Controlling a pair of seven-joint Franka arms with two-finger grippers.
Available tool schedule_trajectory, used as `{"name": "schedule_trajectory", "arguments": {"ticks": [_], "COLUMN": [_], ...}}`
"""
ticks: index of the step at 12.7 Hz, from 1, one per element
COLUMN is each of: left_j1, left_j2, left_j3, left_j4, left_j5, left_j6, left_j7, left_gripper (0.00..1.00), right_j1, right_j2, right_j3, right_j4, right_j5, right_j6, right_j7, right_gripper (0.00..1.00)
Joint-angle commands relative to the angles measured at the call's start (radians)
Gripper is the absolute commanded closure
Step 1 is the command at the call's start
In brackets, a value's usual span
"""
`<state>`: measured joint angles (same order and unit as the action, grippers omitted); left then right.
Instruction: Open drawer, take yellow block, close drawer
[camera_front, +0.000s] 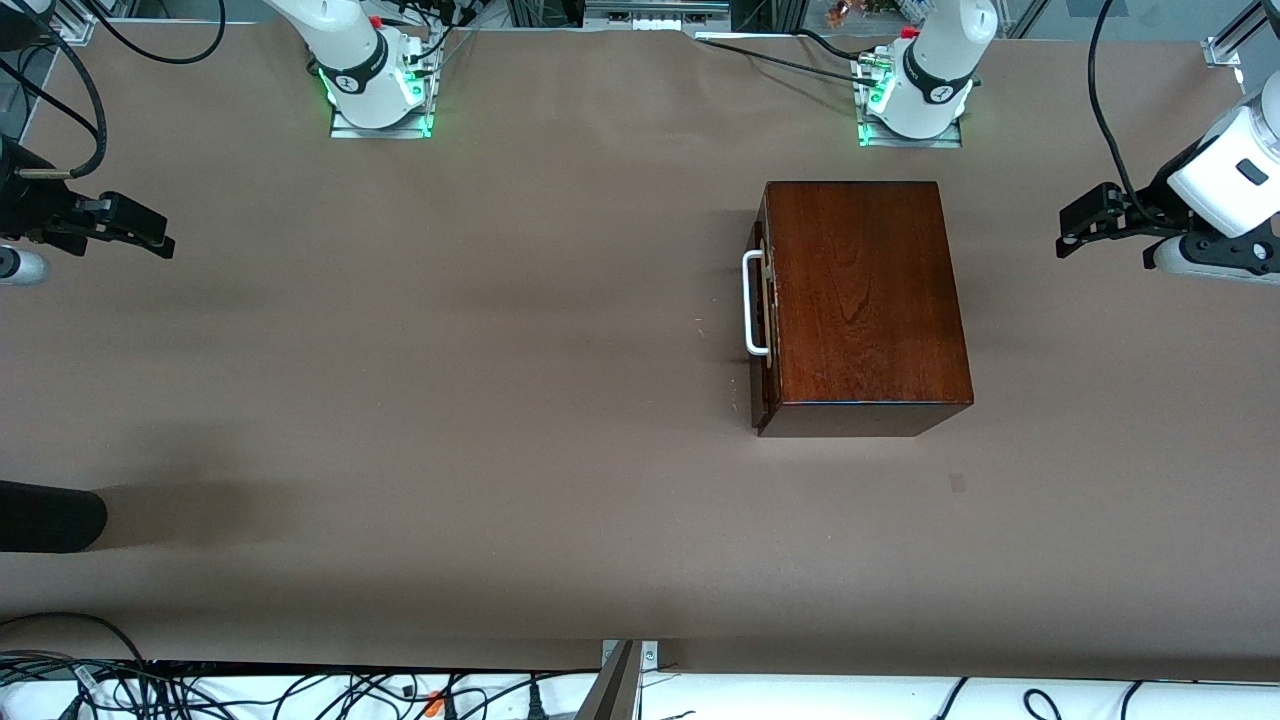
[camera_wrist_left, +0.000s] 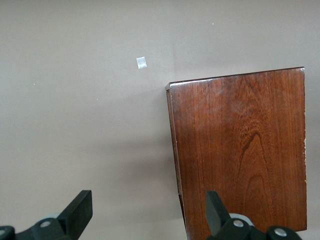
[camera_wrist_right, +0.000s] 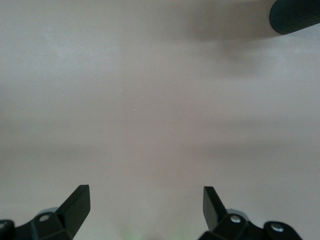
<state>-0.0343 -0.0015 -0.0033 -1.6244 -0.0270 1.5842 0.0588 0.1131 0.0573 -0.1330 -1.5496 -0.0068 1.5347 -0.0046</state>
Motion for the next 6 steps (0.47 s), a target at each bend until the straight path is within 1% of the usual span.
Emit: {"name": "schedule_trajectory", "arguments": {"ticks": [1, 6], "left_j1": [-0.001, -0.001], "left_j2": [0.018, 0.018], "left_j3": [-0.001, -0.001], "left_j4": [0.038, 0.043], "left_j5": [-0.016, -0.013], "left_j6": [-0.026, -0.026], "left_j7": [-0.008, -0.008], "left_gripper": [0.0, 0.0], "right_j1": [-0.004, -0.004], "right_j2": [-0.022, -0.022], "right_j3": [0.003, 0.003], "right_j4": [-0.02, -0.02], "right_j5": [-0.007, -0.007], "right_j6": [0.005, 0.005], "right_j7": [0.003, 0.003], "right_gripper": [0.0, 0.0]}}
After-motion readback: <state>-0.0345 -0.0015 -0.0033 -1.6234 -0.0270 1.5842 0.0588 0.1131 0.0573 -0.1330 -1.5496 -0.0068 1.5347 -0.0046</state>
